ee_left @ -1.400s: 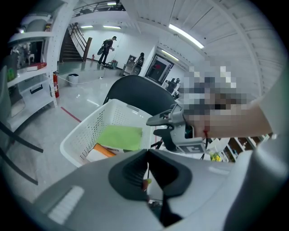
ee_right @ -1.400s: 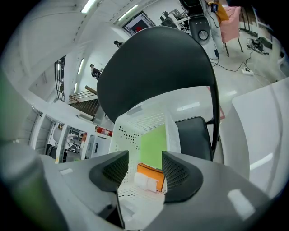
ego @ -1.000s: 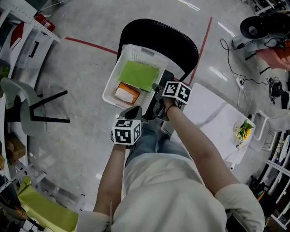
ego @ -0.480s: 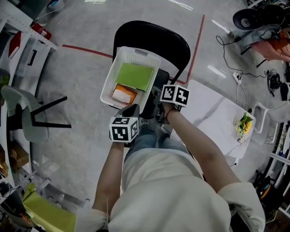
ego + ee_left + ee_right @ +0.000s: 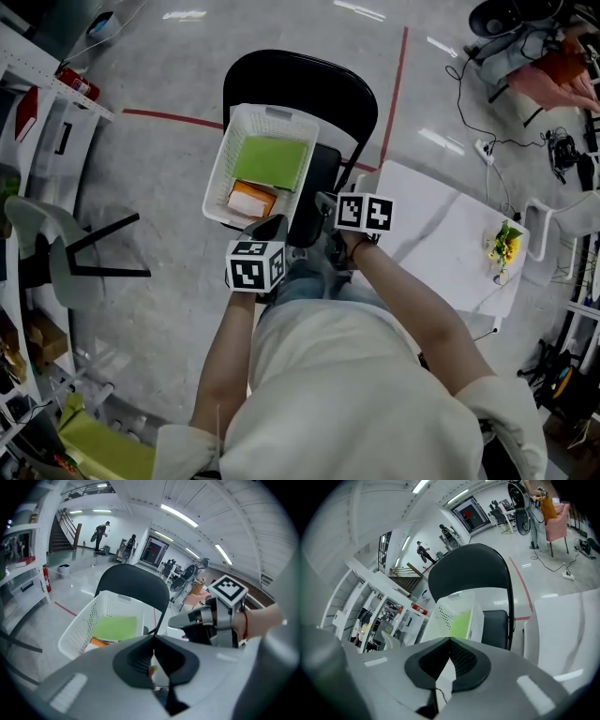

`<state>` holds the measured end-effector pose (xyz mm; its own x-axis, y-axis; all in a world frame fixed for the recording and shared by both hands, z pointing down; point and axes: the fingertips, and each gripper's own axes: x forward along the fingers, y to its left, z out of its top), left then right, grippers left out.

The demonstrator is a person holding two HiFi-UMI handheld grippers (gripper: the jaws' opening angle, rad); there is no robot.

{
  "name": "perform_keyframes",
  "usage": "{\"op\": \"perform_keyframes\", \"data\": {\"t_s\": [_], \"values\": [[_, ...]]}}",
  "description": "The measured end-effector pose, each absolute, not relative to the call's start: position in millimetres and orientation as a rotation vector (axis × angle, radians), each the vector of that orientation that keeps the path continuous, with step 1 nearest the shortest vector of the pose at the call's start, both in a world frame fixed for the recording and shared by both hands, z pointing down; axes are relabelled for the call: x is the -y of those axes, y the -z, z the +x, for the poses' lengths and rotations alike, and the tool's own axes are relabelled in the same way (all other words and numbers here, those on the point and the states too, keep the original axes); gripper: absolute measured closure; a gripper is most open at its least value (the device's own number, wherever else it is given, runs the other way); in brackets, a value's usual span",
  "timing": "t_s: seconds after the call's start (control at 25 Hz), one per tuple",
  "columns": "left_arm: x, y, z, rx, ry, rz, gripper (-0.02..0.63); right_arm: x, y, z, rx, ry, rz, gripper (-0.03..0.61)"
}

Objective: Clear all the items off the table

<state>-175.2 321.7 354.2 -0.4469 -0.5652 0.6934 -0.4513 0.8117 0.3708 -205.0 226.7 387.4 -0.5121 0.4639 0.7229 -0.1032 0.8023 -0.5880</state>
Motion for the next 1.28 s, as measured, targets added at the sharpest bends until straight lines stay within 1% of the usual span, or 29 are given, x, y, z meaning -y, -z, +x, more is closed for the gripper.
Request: {"op": "perform_keyframes", "data": {"t_s": [0.48,0.68,0.8,1.04,1.28], "values": [[-301,-345,-169,2.113,0.091,0.818,0.604,-221,-365,-177,2.094,-0.591,-0.343,0.580],[-297,-343,-167,2.096,0.136,0.826,0.604,-221,-363,-168,2.115,-0.568,-0.348,0.580],[-294,-344,-167,2.086,0.114,0.841,0.604,-219,-362,-165,2.128,-0.554,-0.340,0.580],[-272,-345,-161,2.038,0.081,0.928,0.604,-196,-358,-154,2.181,-0.543,-0.270,0.580],[-236,-343,-153,1.968,0.024,1.063,0.604,-152,-354,-136,2.258,-0.597,-0.072,0.580]]}}
